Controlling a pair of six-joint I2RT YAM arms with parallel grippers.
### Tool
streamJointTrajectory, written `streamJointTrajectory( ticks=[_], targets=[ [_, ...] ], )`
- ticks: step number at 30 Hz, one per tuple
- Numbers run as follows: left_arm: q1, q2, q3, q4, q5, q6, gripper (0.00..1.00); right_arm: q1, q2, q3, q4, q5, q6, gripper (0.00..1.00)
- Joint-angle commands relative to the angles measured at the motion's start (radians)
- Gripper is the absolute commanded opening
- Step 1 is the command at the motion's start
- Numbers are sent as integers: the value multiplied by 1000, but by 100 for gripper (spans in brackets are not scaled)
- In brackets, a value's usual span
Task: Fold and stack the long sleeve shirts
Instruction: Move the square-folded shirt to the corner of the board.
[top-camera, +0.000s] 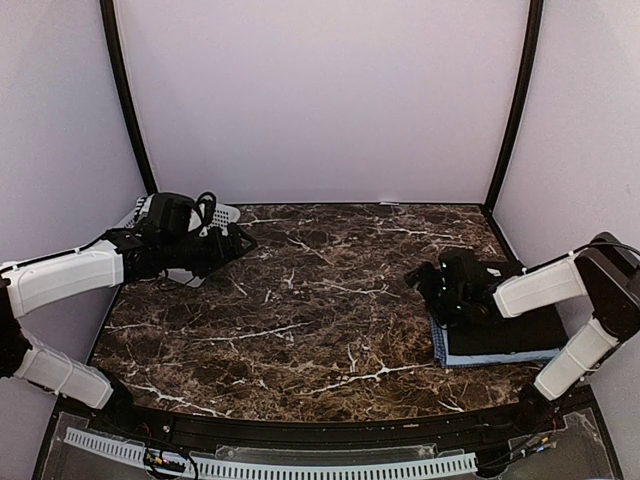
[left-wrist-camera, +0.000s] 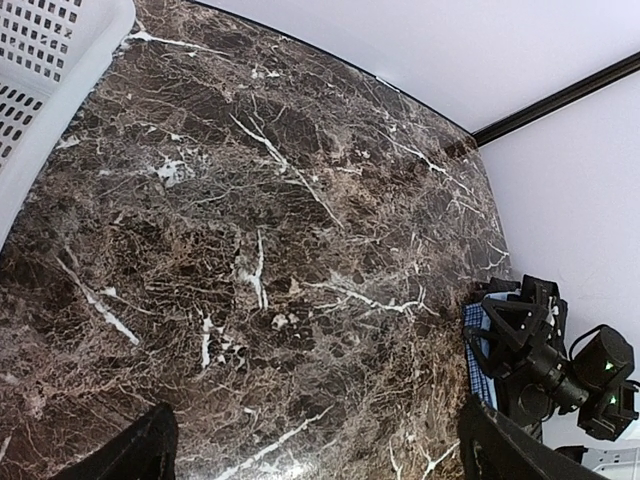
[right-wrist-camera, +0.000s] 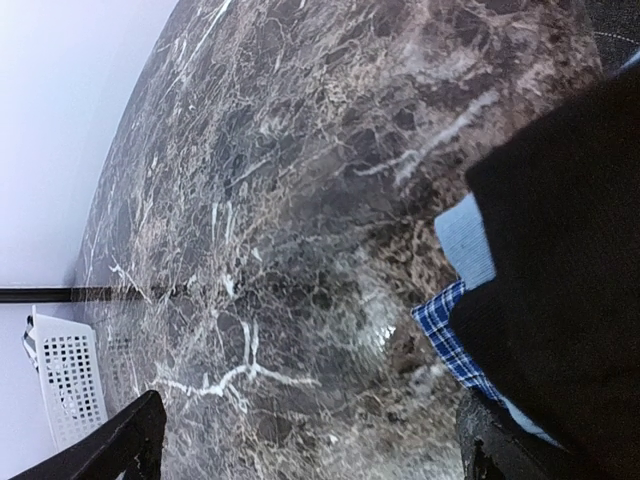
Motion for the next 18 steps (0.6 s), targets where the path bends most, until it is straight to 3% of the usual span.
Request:
streamJointTrajectory(
  ticks=[1, 7, 18],
  targets=[
    [4, 14, -14, 39, 26, -21, 96, -7, -73, -110, -64, -46, -11, 99],
    [0, 43, -11, 60, 33, -33, 96, -7, -134, -103, -126, -87, -113, 99],
    [-17, 62, 1, 73, 22, -24, 96, 24, -183, 77, -273, -112, -304, 99]
  ],
)
